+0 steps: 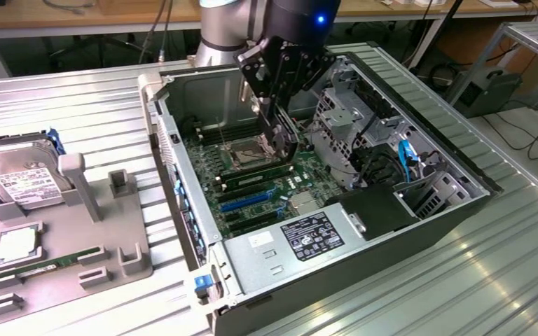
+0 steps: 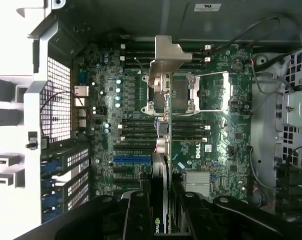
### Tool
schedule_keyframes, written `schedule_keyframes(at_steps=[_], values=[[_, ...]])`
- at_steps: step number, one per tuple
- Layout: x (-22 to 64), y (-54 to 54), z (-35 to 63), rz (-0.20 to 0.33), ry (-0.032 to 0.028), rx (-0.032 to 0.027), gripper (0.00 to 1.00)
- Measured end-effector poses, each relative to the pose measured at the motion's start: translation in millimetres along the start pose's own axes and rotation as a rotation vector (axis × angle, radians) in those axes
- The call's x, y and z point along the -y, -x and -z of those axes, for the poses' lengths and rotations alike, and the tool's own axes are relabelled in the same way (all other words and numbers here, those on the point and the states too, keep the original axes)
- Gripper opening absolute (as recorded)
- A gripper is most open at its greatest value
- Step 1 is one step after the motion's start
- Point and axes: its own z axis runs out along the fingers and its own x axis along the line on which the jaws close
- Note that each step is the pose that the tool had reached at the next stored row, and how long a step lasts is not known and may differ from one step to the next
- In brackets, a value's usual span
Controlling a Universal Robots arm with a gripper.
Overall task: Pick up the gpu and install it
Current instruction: 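Pick up the gpu and move the gpu toward the slot, then insert the gpu into the slot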
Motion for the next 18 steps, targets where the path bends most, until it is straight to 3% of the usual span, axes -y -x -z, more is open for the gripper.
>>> schedule_keyframes(at_steps=[18], values=[[0.1,1.4,-0.7,0.008,0.0017,0.0001,0.27]])
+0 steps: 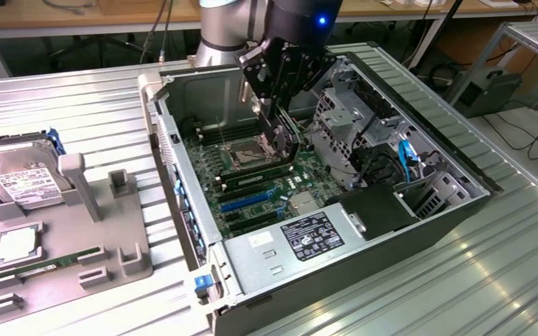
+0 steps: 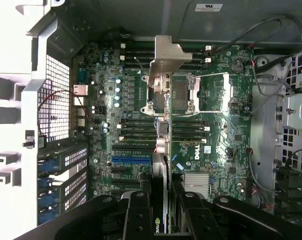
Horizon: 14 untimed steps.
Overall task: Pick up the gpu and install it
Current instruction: 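Insert the gpu into the slot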
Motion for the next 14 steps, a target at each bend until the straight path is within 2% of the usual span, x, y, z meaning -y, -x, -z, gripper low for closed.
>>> schedule_keyframes(at_steps=[14], values=[[0.0,0.0,-0.1,0.263,-0.0049,0.0012,0.27]])
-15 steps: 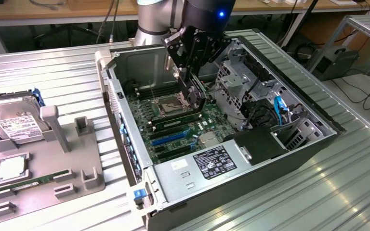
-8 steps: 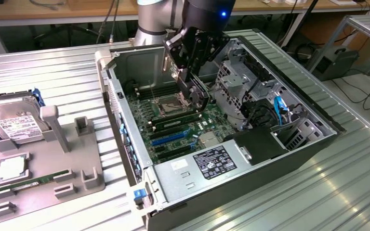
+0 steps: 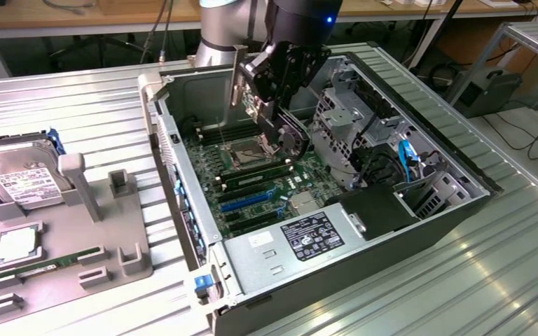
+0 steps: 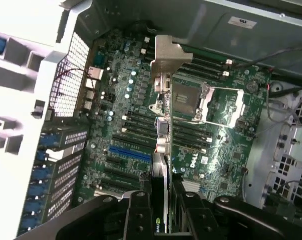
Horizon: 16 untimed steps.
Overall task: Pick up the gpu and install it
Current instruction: 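Insert the gpu into the slot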
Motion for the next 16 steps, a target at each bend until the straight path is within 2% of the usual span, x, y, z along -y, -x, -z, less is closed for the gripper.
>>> schedule_keyframes(at_steps=[3,7,10,11,16], values=[[0.0,0.0,-0.1,0.057,-0.0014,0.0012,0.27],[0.1,0.0,-2.5,0.201,-0.006,0.0055,0.27],[0.3,0.0,-7.7,0.31,-0.0067,0.0016,0.27],[0.5,0.1,-11.5,0.383,-0.0068,-0.0013,0.27],[0.9,0.1,-22.9,0.67,-0.007,-0.0118,0.27]])
